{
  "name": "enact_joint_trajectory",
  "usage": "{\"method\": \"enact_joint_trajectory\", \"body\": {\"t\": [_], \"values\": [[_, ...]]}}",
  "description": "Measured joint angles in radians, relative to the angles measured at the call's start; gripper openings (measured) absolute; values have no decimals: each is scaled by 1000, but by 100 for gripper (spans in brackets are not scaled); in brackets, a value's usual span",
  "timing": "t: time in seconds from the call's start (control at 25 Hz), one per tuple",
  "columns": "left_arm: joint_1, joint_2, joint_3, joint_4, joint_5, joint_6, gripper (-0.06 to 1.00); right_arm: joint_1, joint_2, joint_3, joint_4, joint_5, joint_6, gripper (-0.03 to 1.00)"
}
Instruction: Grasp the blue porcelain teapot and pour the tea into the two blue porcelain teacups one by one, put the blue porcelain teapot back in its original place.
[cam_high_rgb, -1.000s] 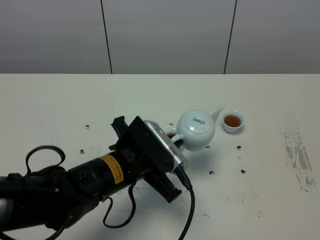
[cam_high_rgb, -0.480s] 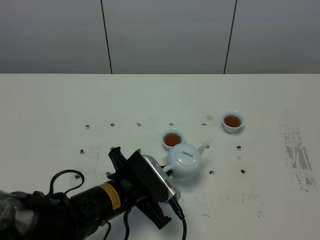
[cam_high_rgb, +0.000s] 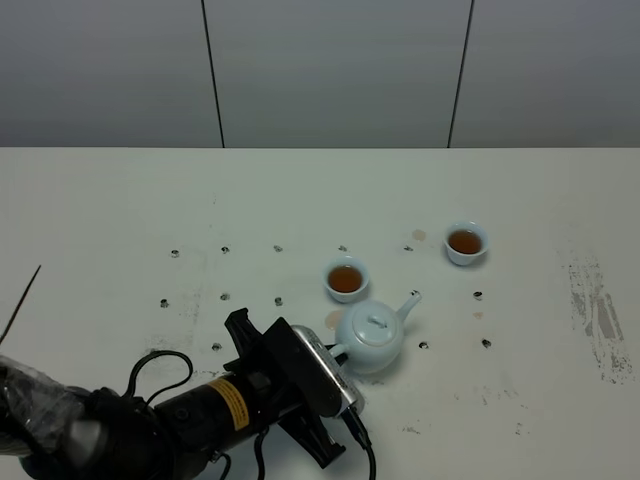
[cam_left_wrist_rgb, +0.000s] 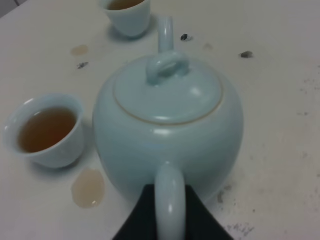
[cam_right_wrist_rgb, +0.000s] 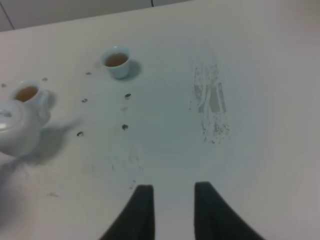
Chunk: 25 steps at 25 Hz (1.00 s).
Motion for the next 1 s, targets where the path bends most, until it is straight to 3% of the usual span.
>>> {"method": "enact_joint_trajectory", "body": {"t": [0.48, 0.84, 1.0], "values": [[6, 45, -6, 2, -40, 7, 10, 0, 0, 0, 0, 0, 0, 22], [8, -84, -30, 3, 6, 8, 10, 0, 0, 0, 0, 0, 0, 22], [8, -129, -79, 6, 90, 9, 10, 0, 0, 0, 0, 0, 0, 22]]}}
